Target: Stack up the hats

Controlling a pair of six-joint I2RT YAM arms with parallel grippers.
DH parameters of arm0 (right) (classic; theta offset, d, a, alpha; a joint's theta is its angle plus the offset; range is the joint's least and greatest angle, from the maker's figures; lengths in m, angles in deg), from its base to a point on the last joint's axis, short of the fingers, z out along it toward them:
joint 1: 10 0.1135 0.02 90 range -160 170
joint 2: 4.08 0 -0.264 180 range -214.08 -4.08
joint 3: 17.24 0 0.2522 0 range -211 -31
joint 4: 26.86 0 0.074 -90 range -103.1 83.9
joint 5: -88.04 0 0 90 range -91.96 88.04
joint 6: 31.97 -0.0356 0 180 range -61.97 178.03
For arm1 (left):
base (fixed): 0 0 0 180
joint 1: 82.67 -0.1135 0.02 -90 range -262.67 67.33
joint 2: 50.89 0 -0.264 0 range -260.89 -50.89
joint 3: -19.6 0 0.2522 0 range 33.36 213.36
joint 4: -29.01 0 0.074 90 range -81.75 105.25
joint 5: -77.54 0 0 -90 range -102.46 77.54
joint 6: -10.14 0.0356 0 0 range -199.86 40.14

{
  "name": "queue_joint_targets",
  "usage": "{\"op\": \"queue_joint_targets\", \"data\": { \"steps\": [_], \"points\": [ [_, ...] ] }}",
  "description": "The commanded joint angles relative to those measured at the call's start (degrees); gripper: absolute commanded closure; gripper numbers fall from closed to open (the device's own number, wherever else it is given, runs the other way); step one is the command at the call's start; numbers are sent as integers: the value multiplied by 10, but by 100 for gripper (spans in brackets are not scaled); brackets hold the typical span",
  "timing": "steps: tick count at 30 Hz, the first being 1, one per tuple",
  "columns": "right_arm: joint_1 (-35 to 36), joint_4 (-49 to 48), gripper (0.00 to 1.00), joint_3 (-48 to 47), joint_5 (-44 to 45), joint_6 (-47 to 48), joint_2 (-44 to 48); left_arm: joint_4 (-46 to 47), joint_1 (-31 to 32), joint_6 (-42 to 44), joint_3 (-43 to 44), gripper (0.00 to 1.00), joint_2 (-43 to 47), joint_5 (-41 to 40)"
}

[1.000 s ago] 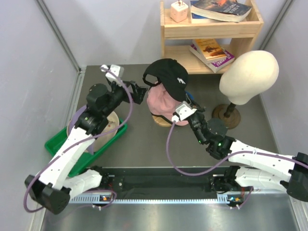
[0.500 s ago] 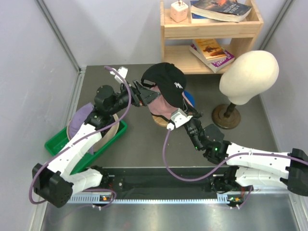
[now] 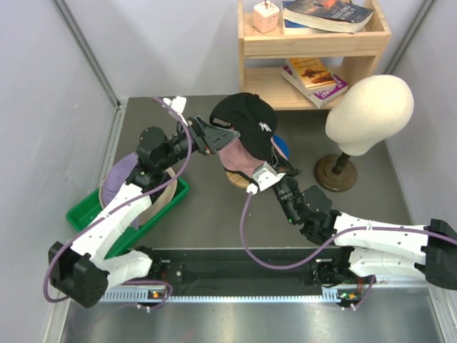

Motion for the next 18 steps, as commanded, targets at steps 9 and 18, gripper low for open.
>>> {"op": "queue_joint_targets", "data": {
  "steps": [9,18],
  "points": [
    [17,-50,100,12,-20,-4,9,47,9,-18,82,11,-76,-1],
    [31,30,90,-1,-11,-60,47,94,16,-22,76,100,-97,-8]
  ]
}}
